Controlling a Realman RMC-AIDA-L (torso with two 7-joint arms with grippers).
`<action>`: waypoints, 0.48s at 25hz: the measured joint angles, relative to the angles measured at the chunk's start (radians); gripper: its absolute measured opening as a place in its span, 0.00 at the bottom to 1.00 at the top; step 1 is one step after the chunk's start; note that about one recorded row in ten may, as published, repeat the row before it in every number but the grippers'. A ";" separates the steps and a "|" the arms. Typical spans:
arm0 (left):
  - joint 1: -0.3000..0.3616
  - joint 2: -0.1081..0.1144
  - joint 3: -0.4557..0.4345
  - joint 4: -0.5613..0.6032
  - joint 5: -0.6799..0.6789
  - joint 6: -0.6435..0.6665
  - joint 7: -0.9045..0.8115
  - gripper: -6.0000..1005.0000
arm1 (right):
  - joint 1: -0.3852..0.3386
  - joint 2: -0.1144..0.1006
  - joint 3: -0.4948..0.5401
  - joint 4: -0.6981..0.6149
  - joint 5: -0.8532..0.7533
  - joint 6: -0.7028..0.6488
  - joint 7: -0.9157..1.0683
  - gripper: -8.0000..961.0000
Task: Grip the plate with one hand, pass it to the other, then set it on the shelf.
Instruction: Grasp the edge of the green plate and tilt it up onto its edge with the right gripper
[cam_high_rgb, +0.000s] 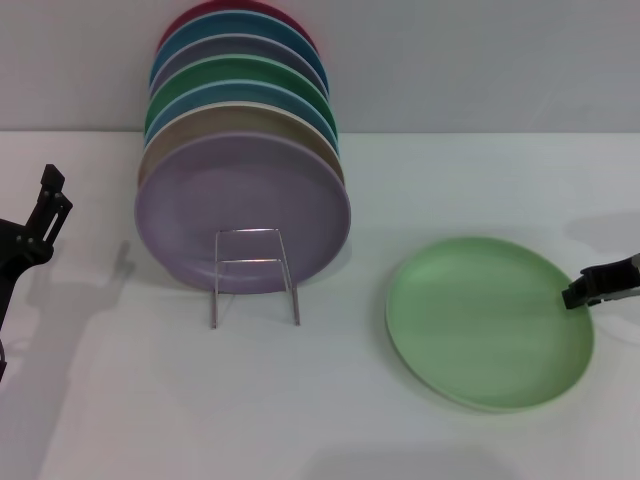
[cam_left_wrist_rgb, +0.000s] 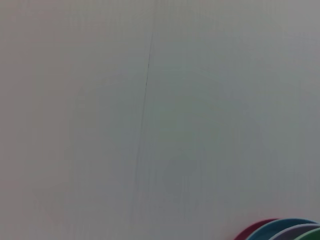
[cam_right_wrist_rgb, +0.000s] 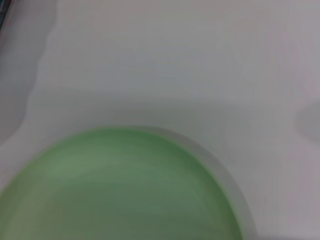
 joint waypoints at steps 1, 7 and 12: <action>0.000 0.000 0.000 0.000 0.000 0.000 0.000 0.80 | 0.001 0.000 0.000 -0.003 -0.002 -0.001 0.000 0.42; 0.002 0.000 0.000 0.000 0.000 0.000 0.000 0.79 | 0.003 -0.001 0.000 -0.018 -0.008 -0.007 0.000 0.20; 0.005 0.000 0.000 0.000 0.000 0.000 0.000 0.79 | 0.003 -0.001 0.000 -0.026 -0.009 -0.017 -0.001 0.19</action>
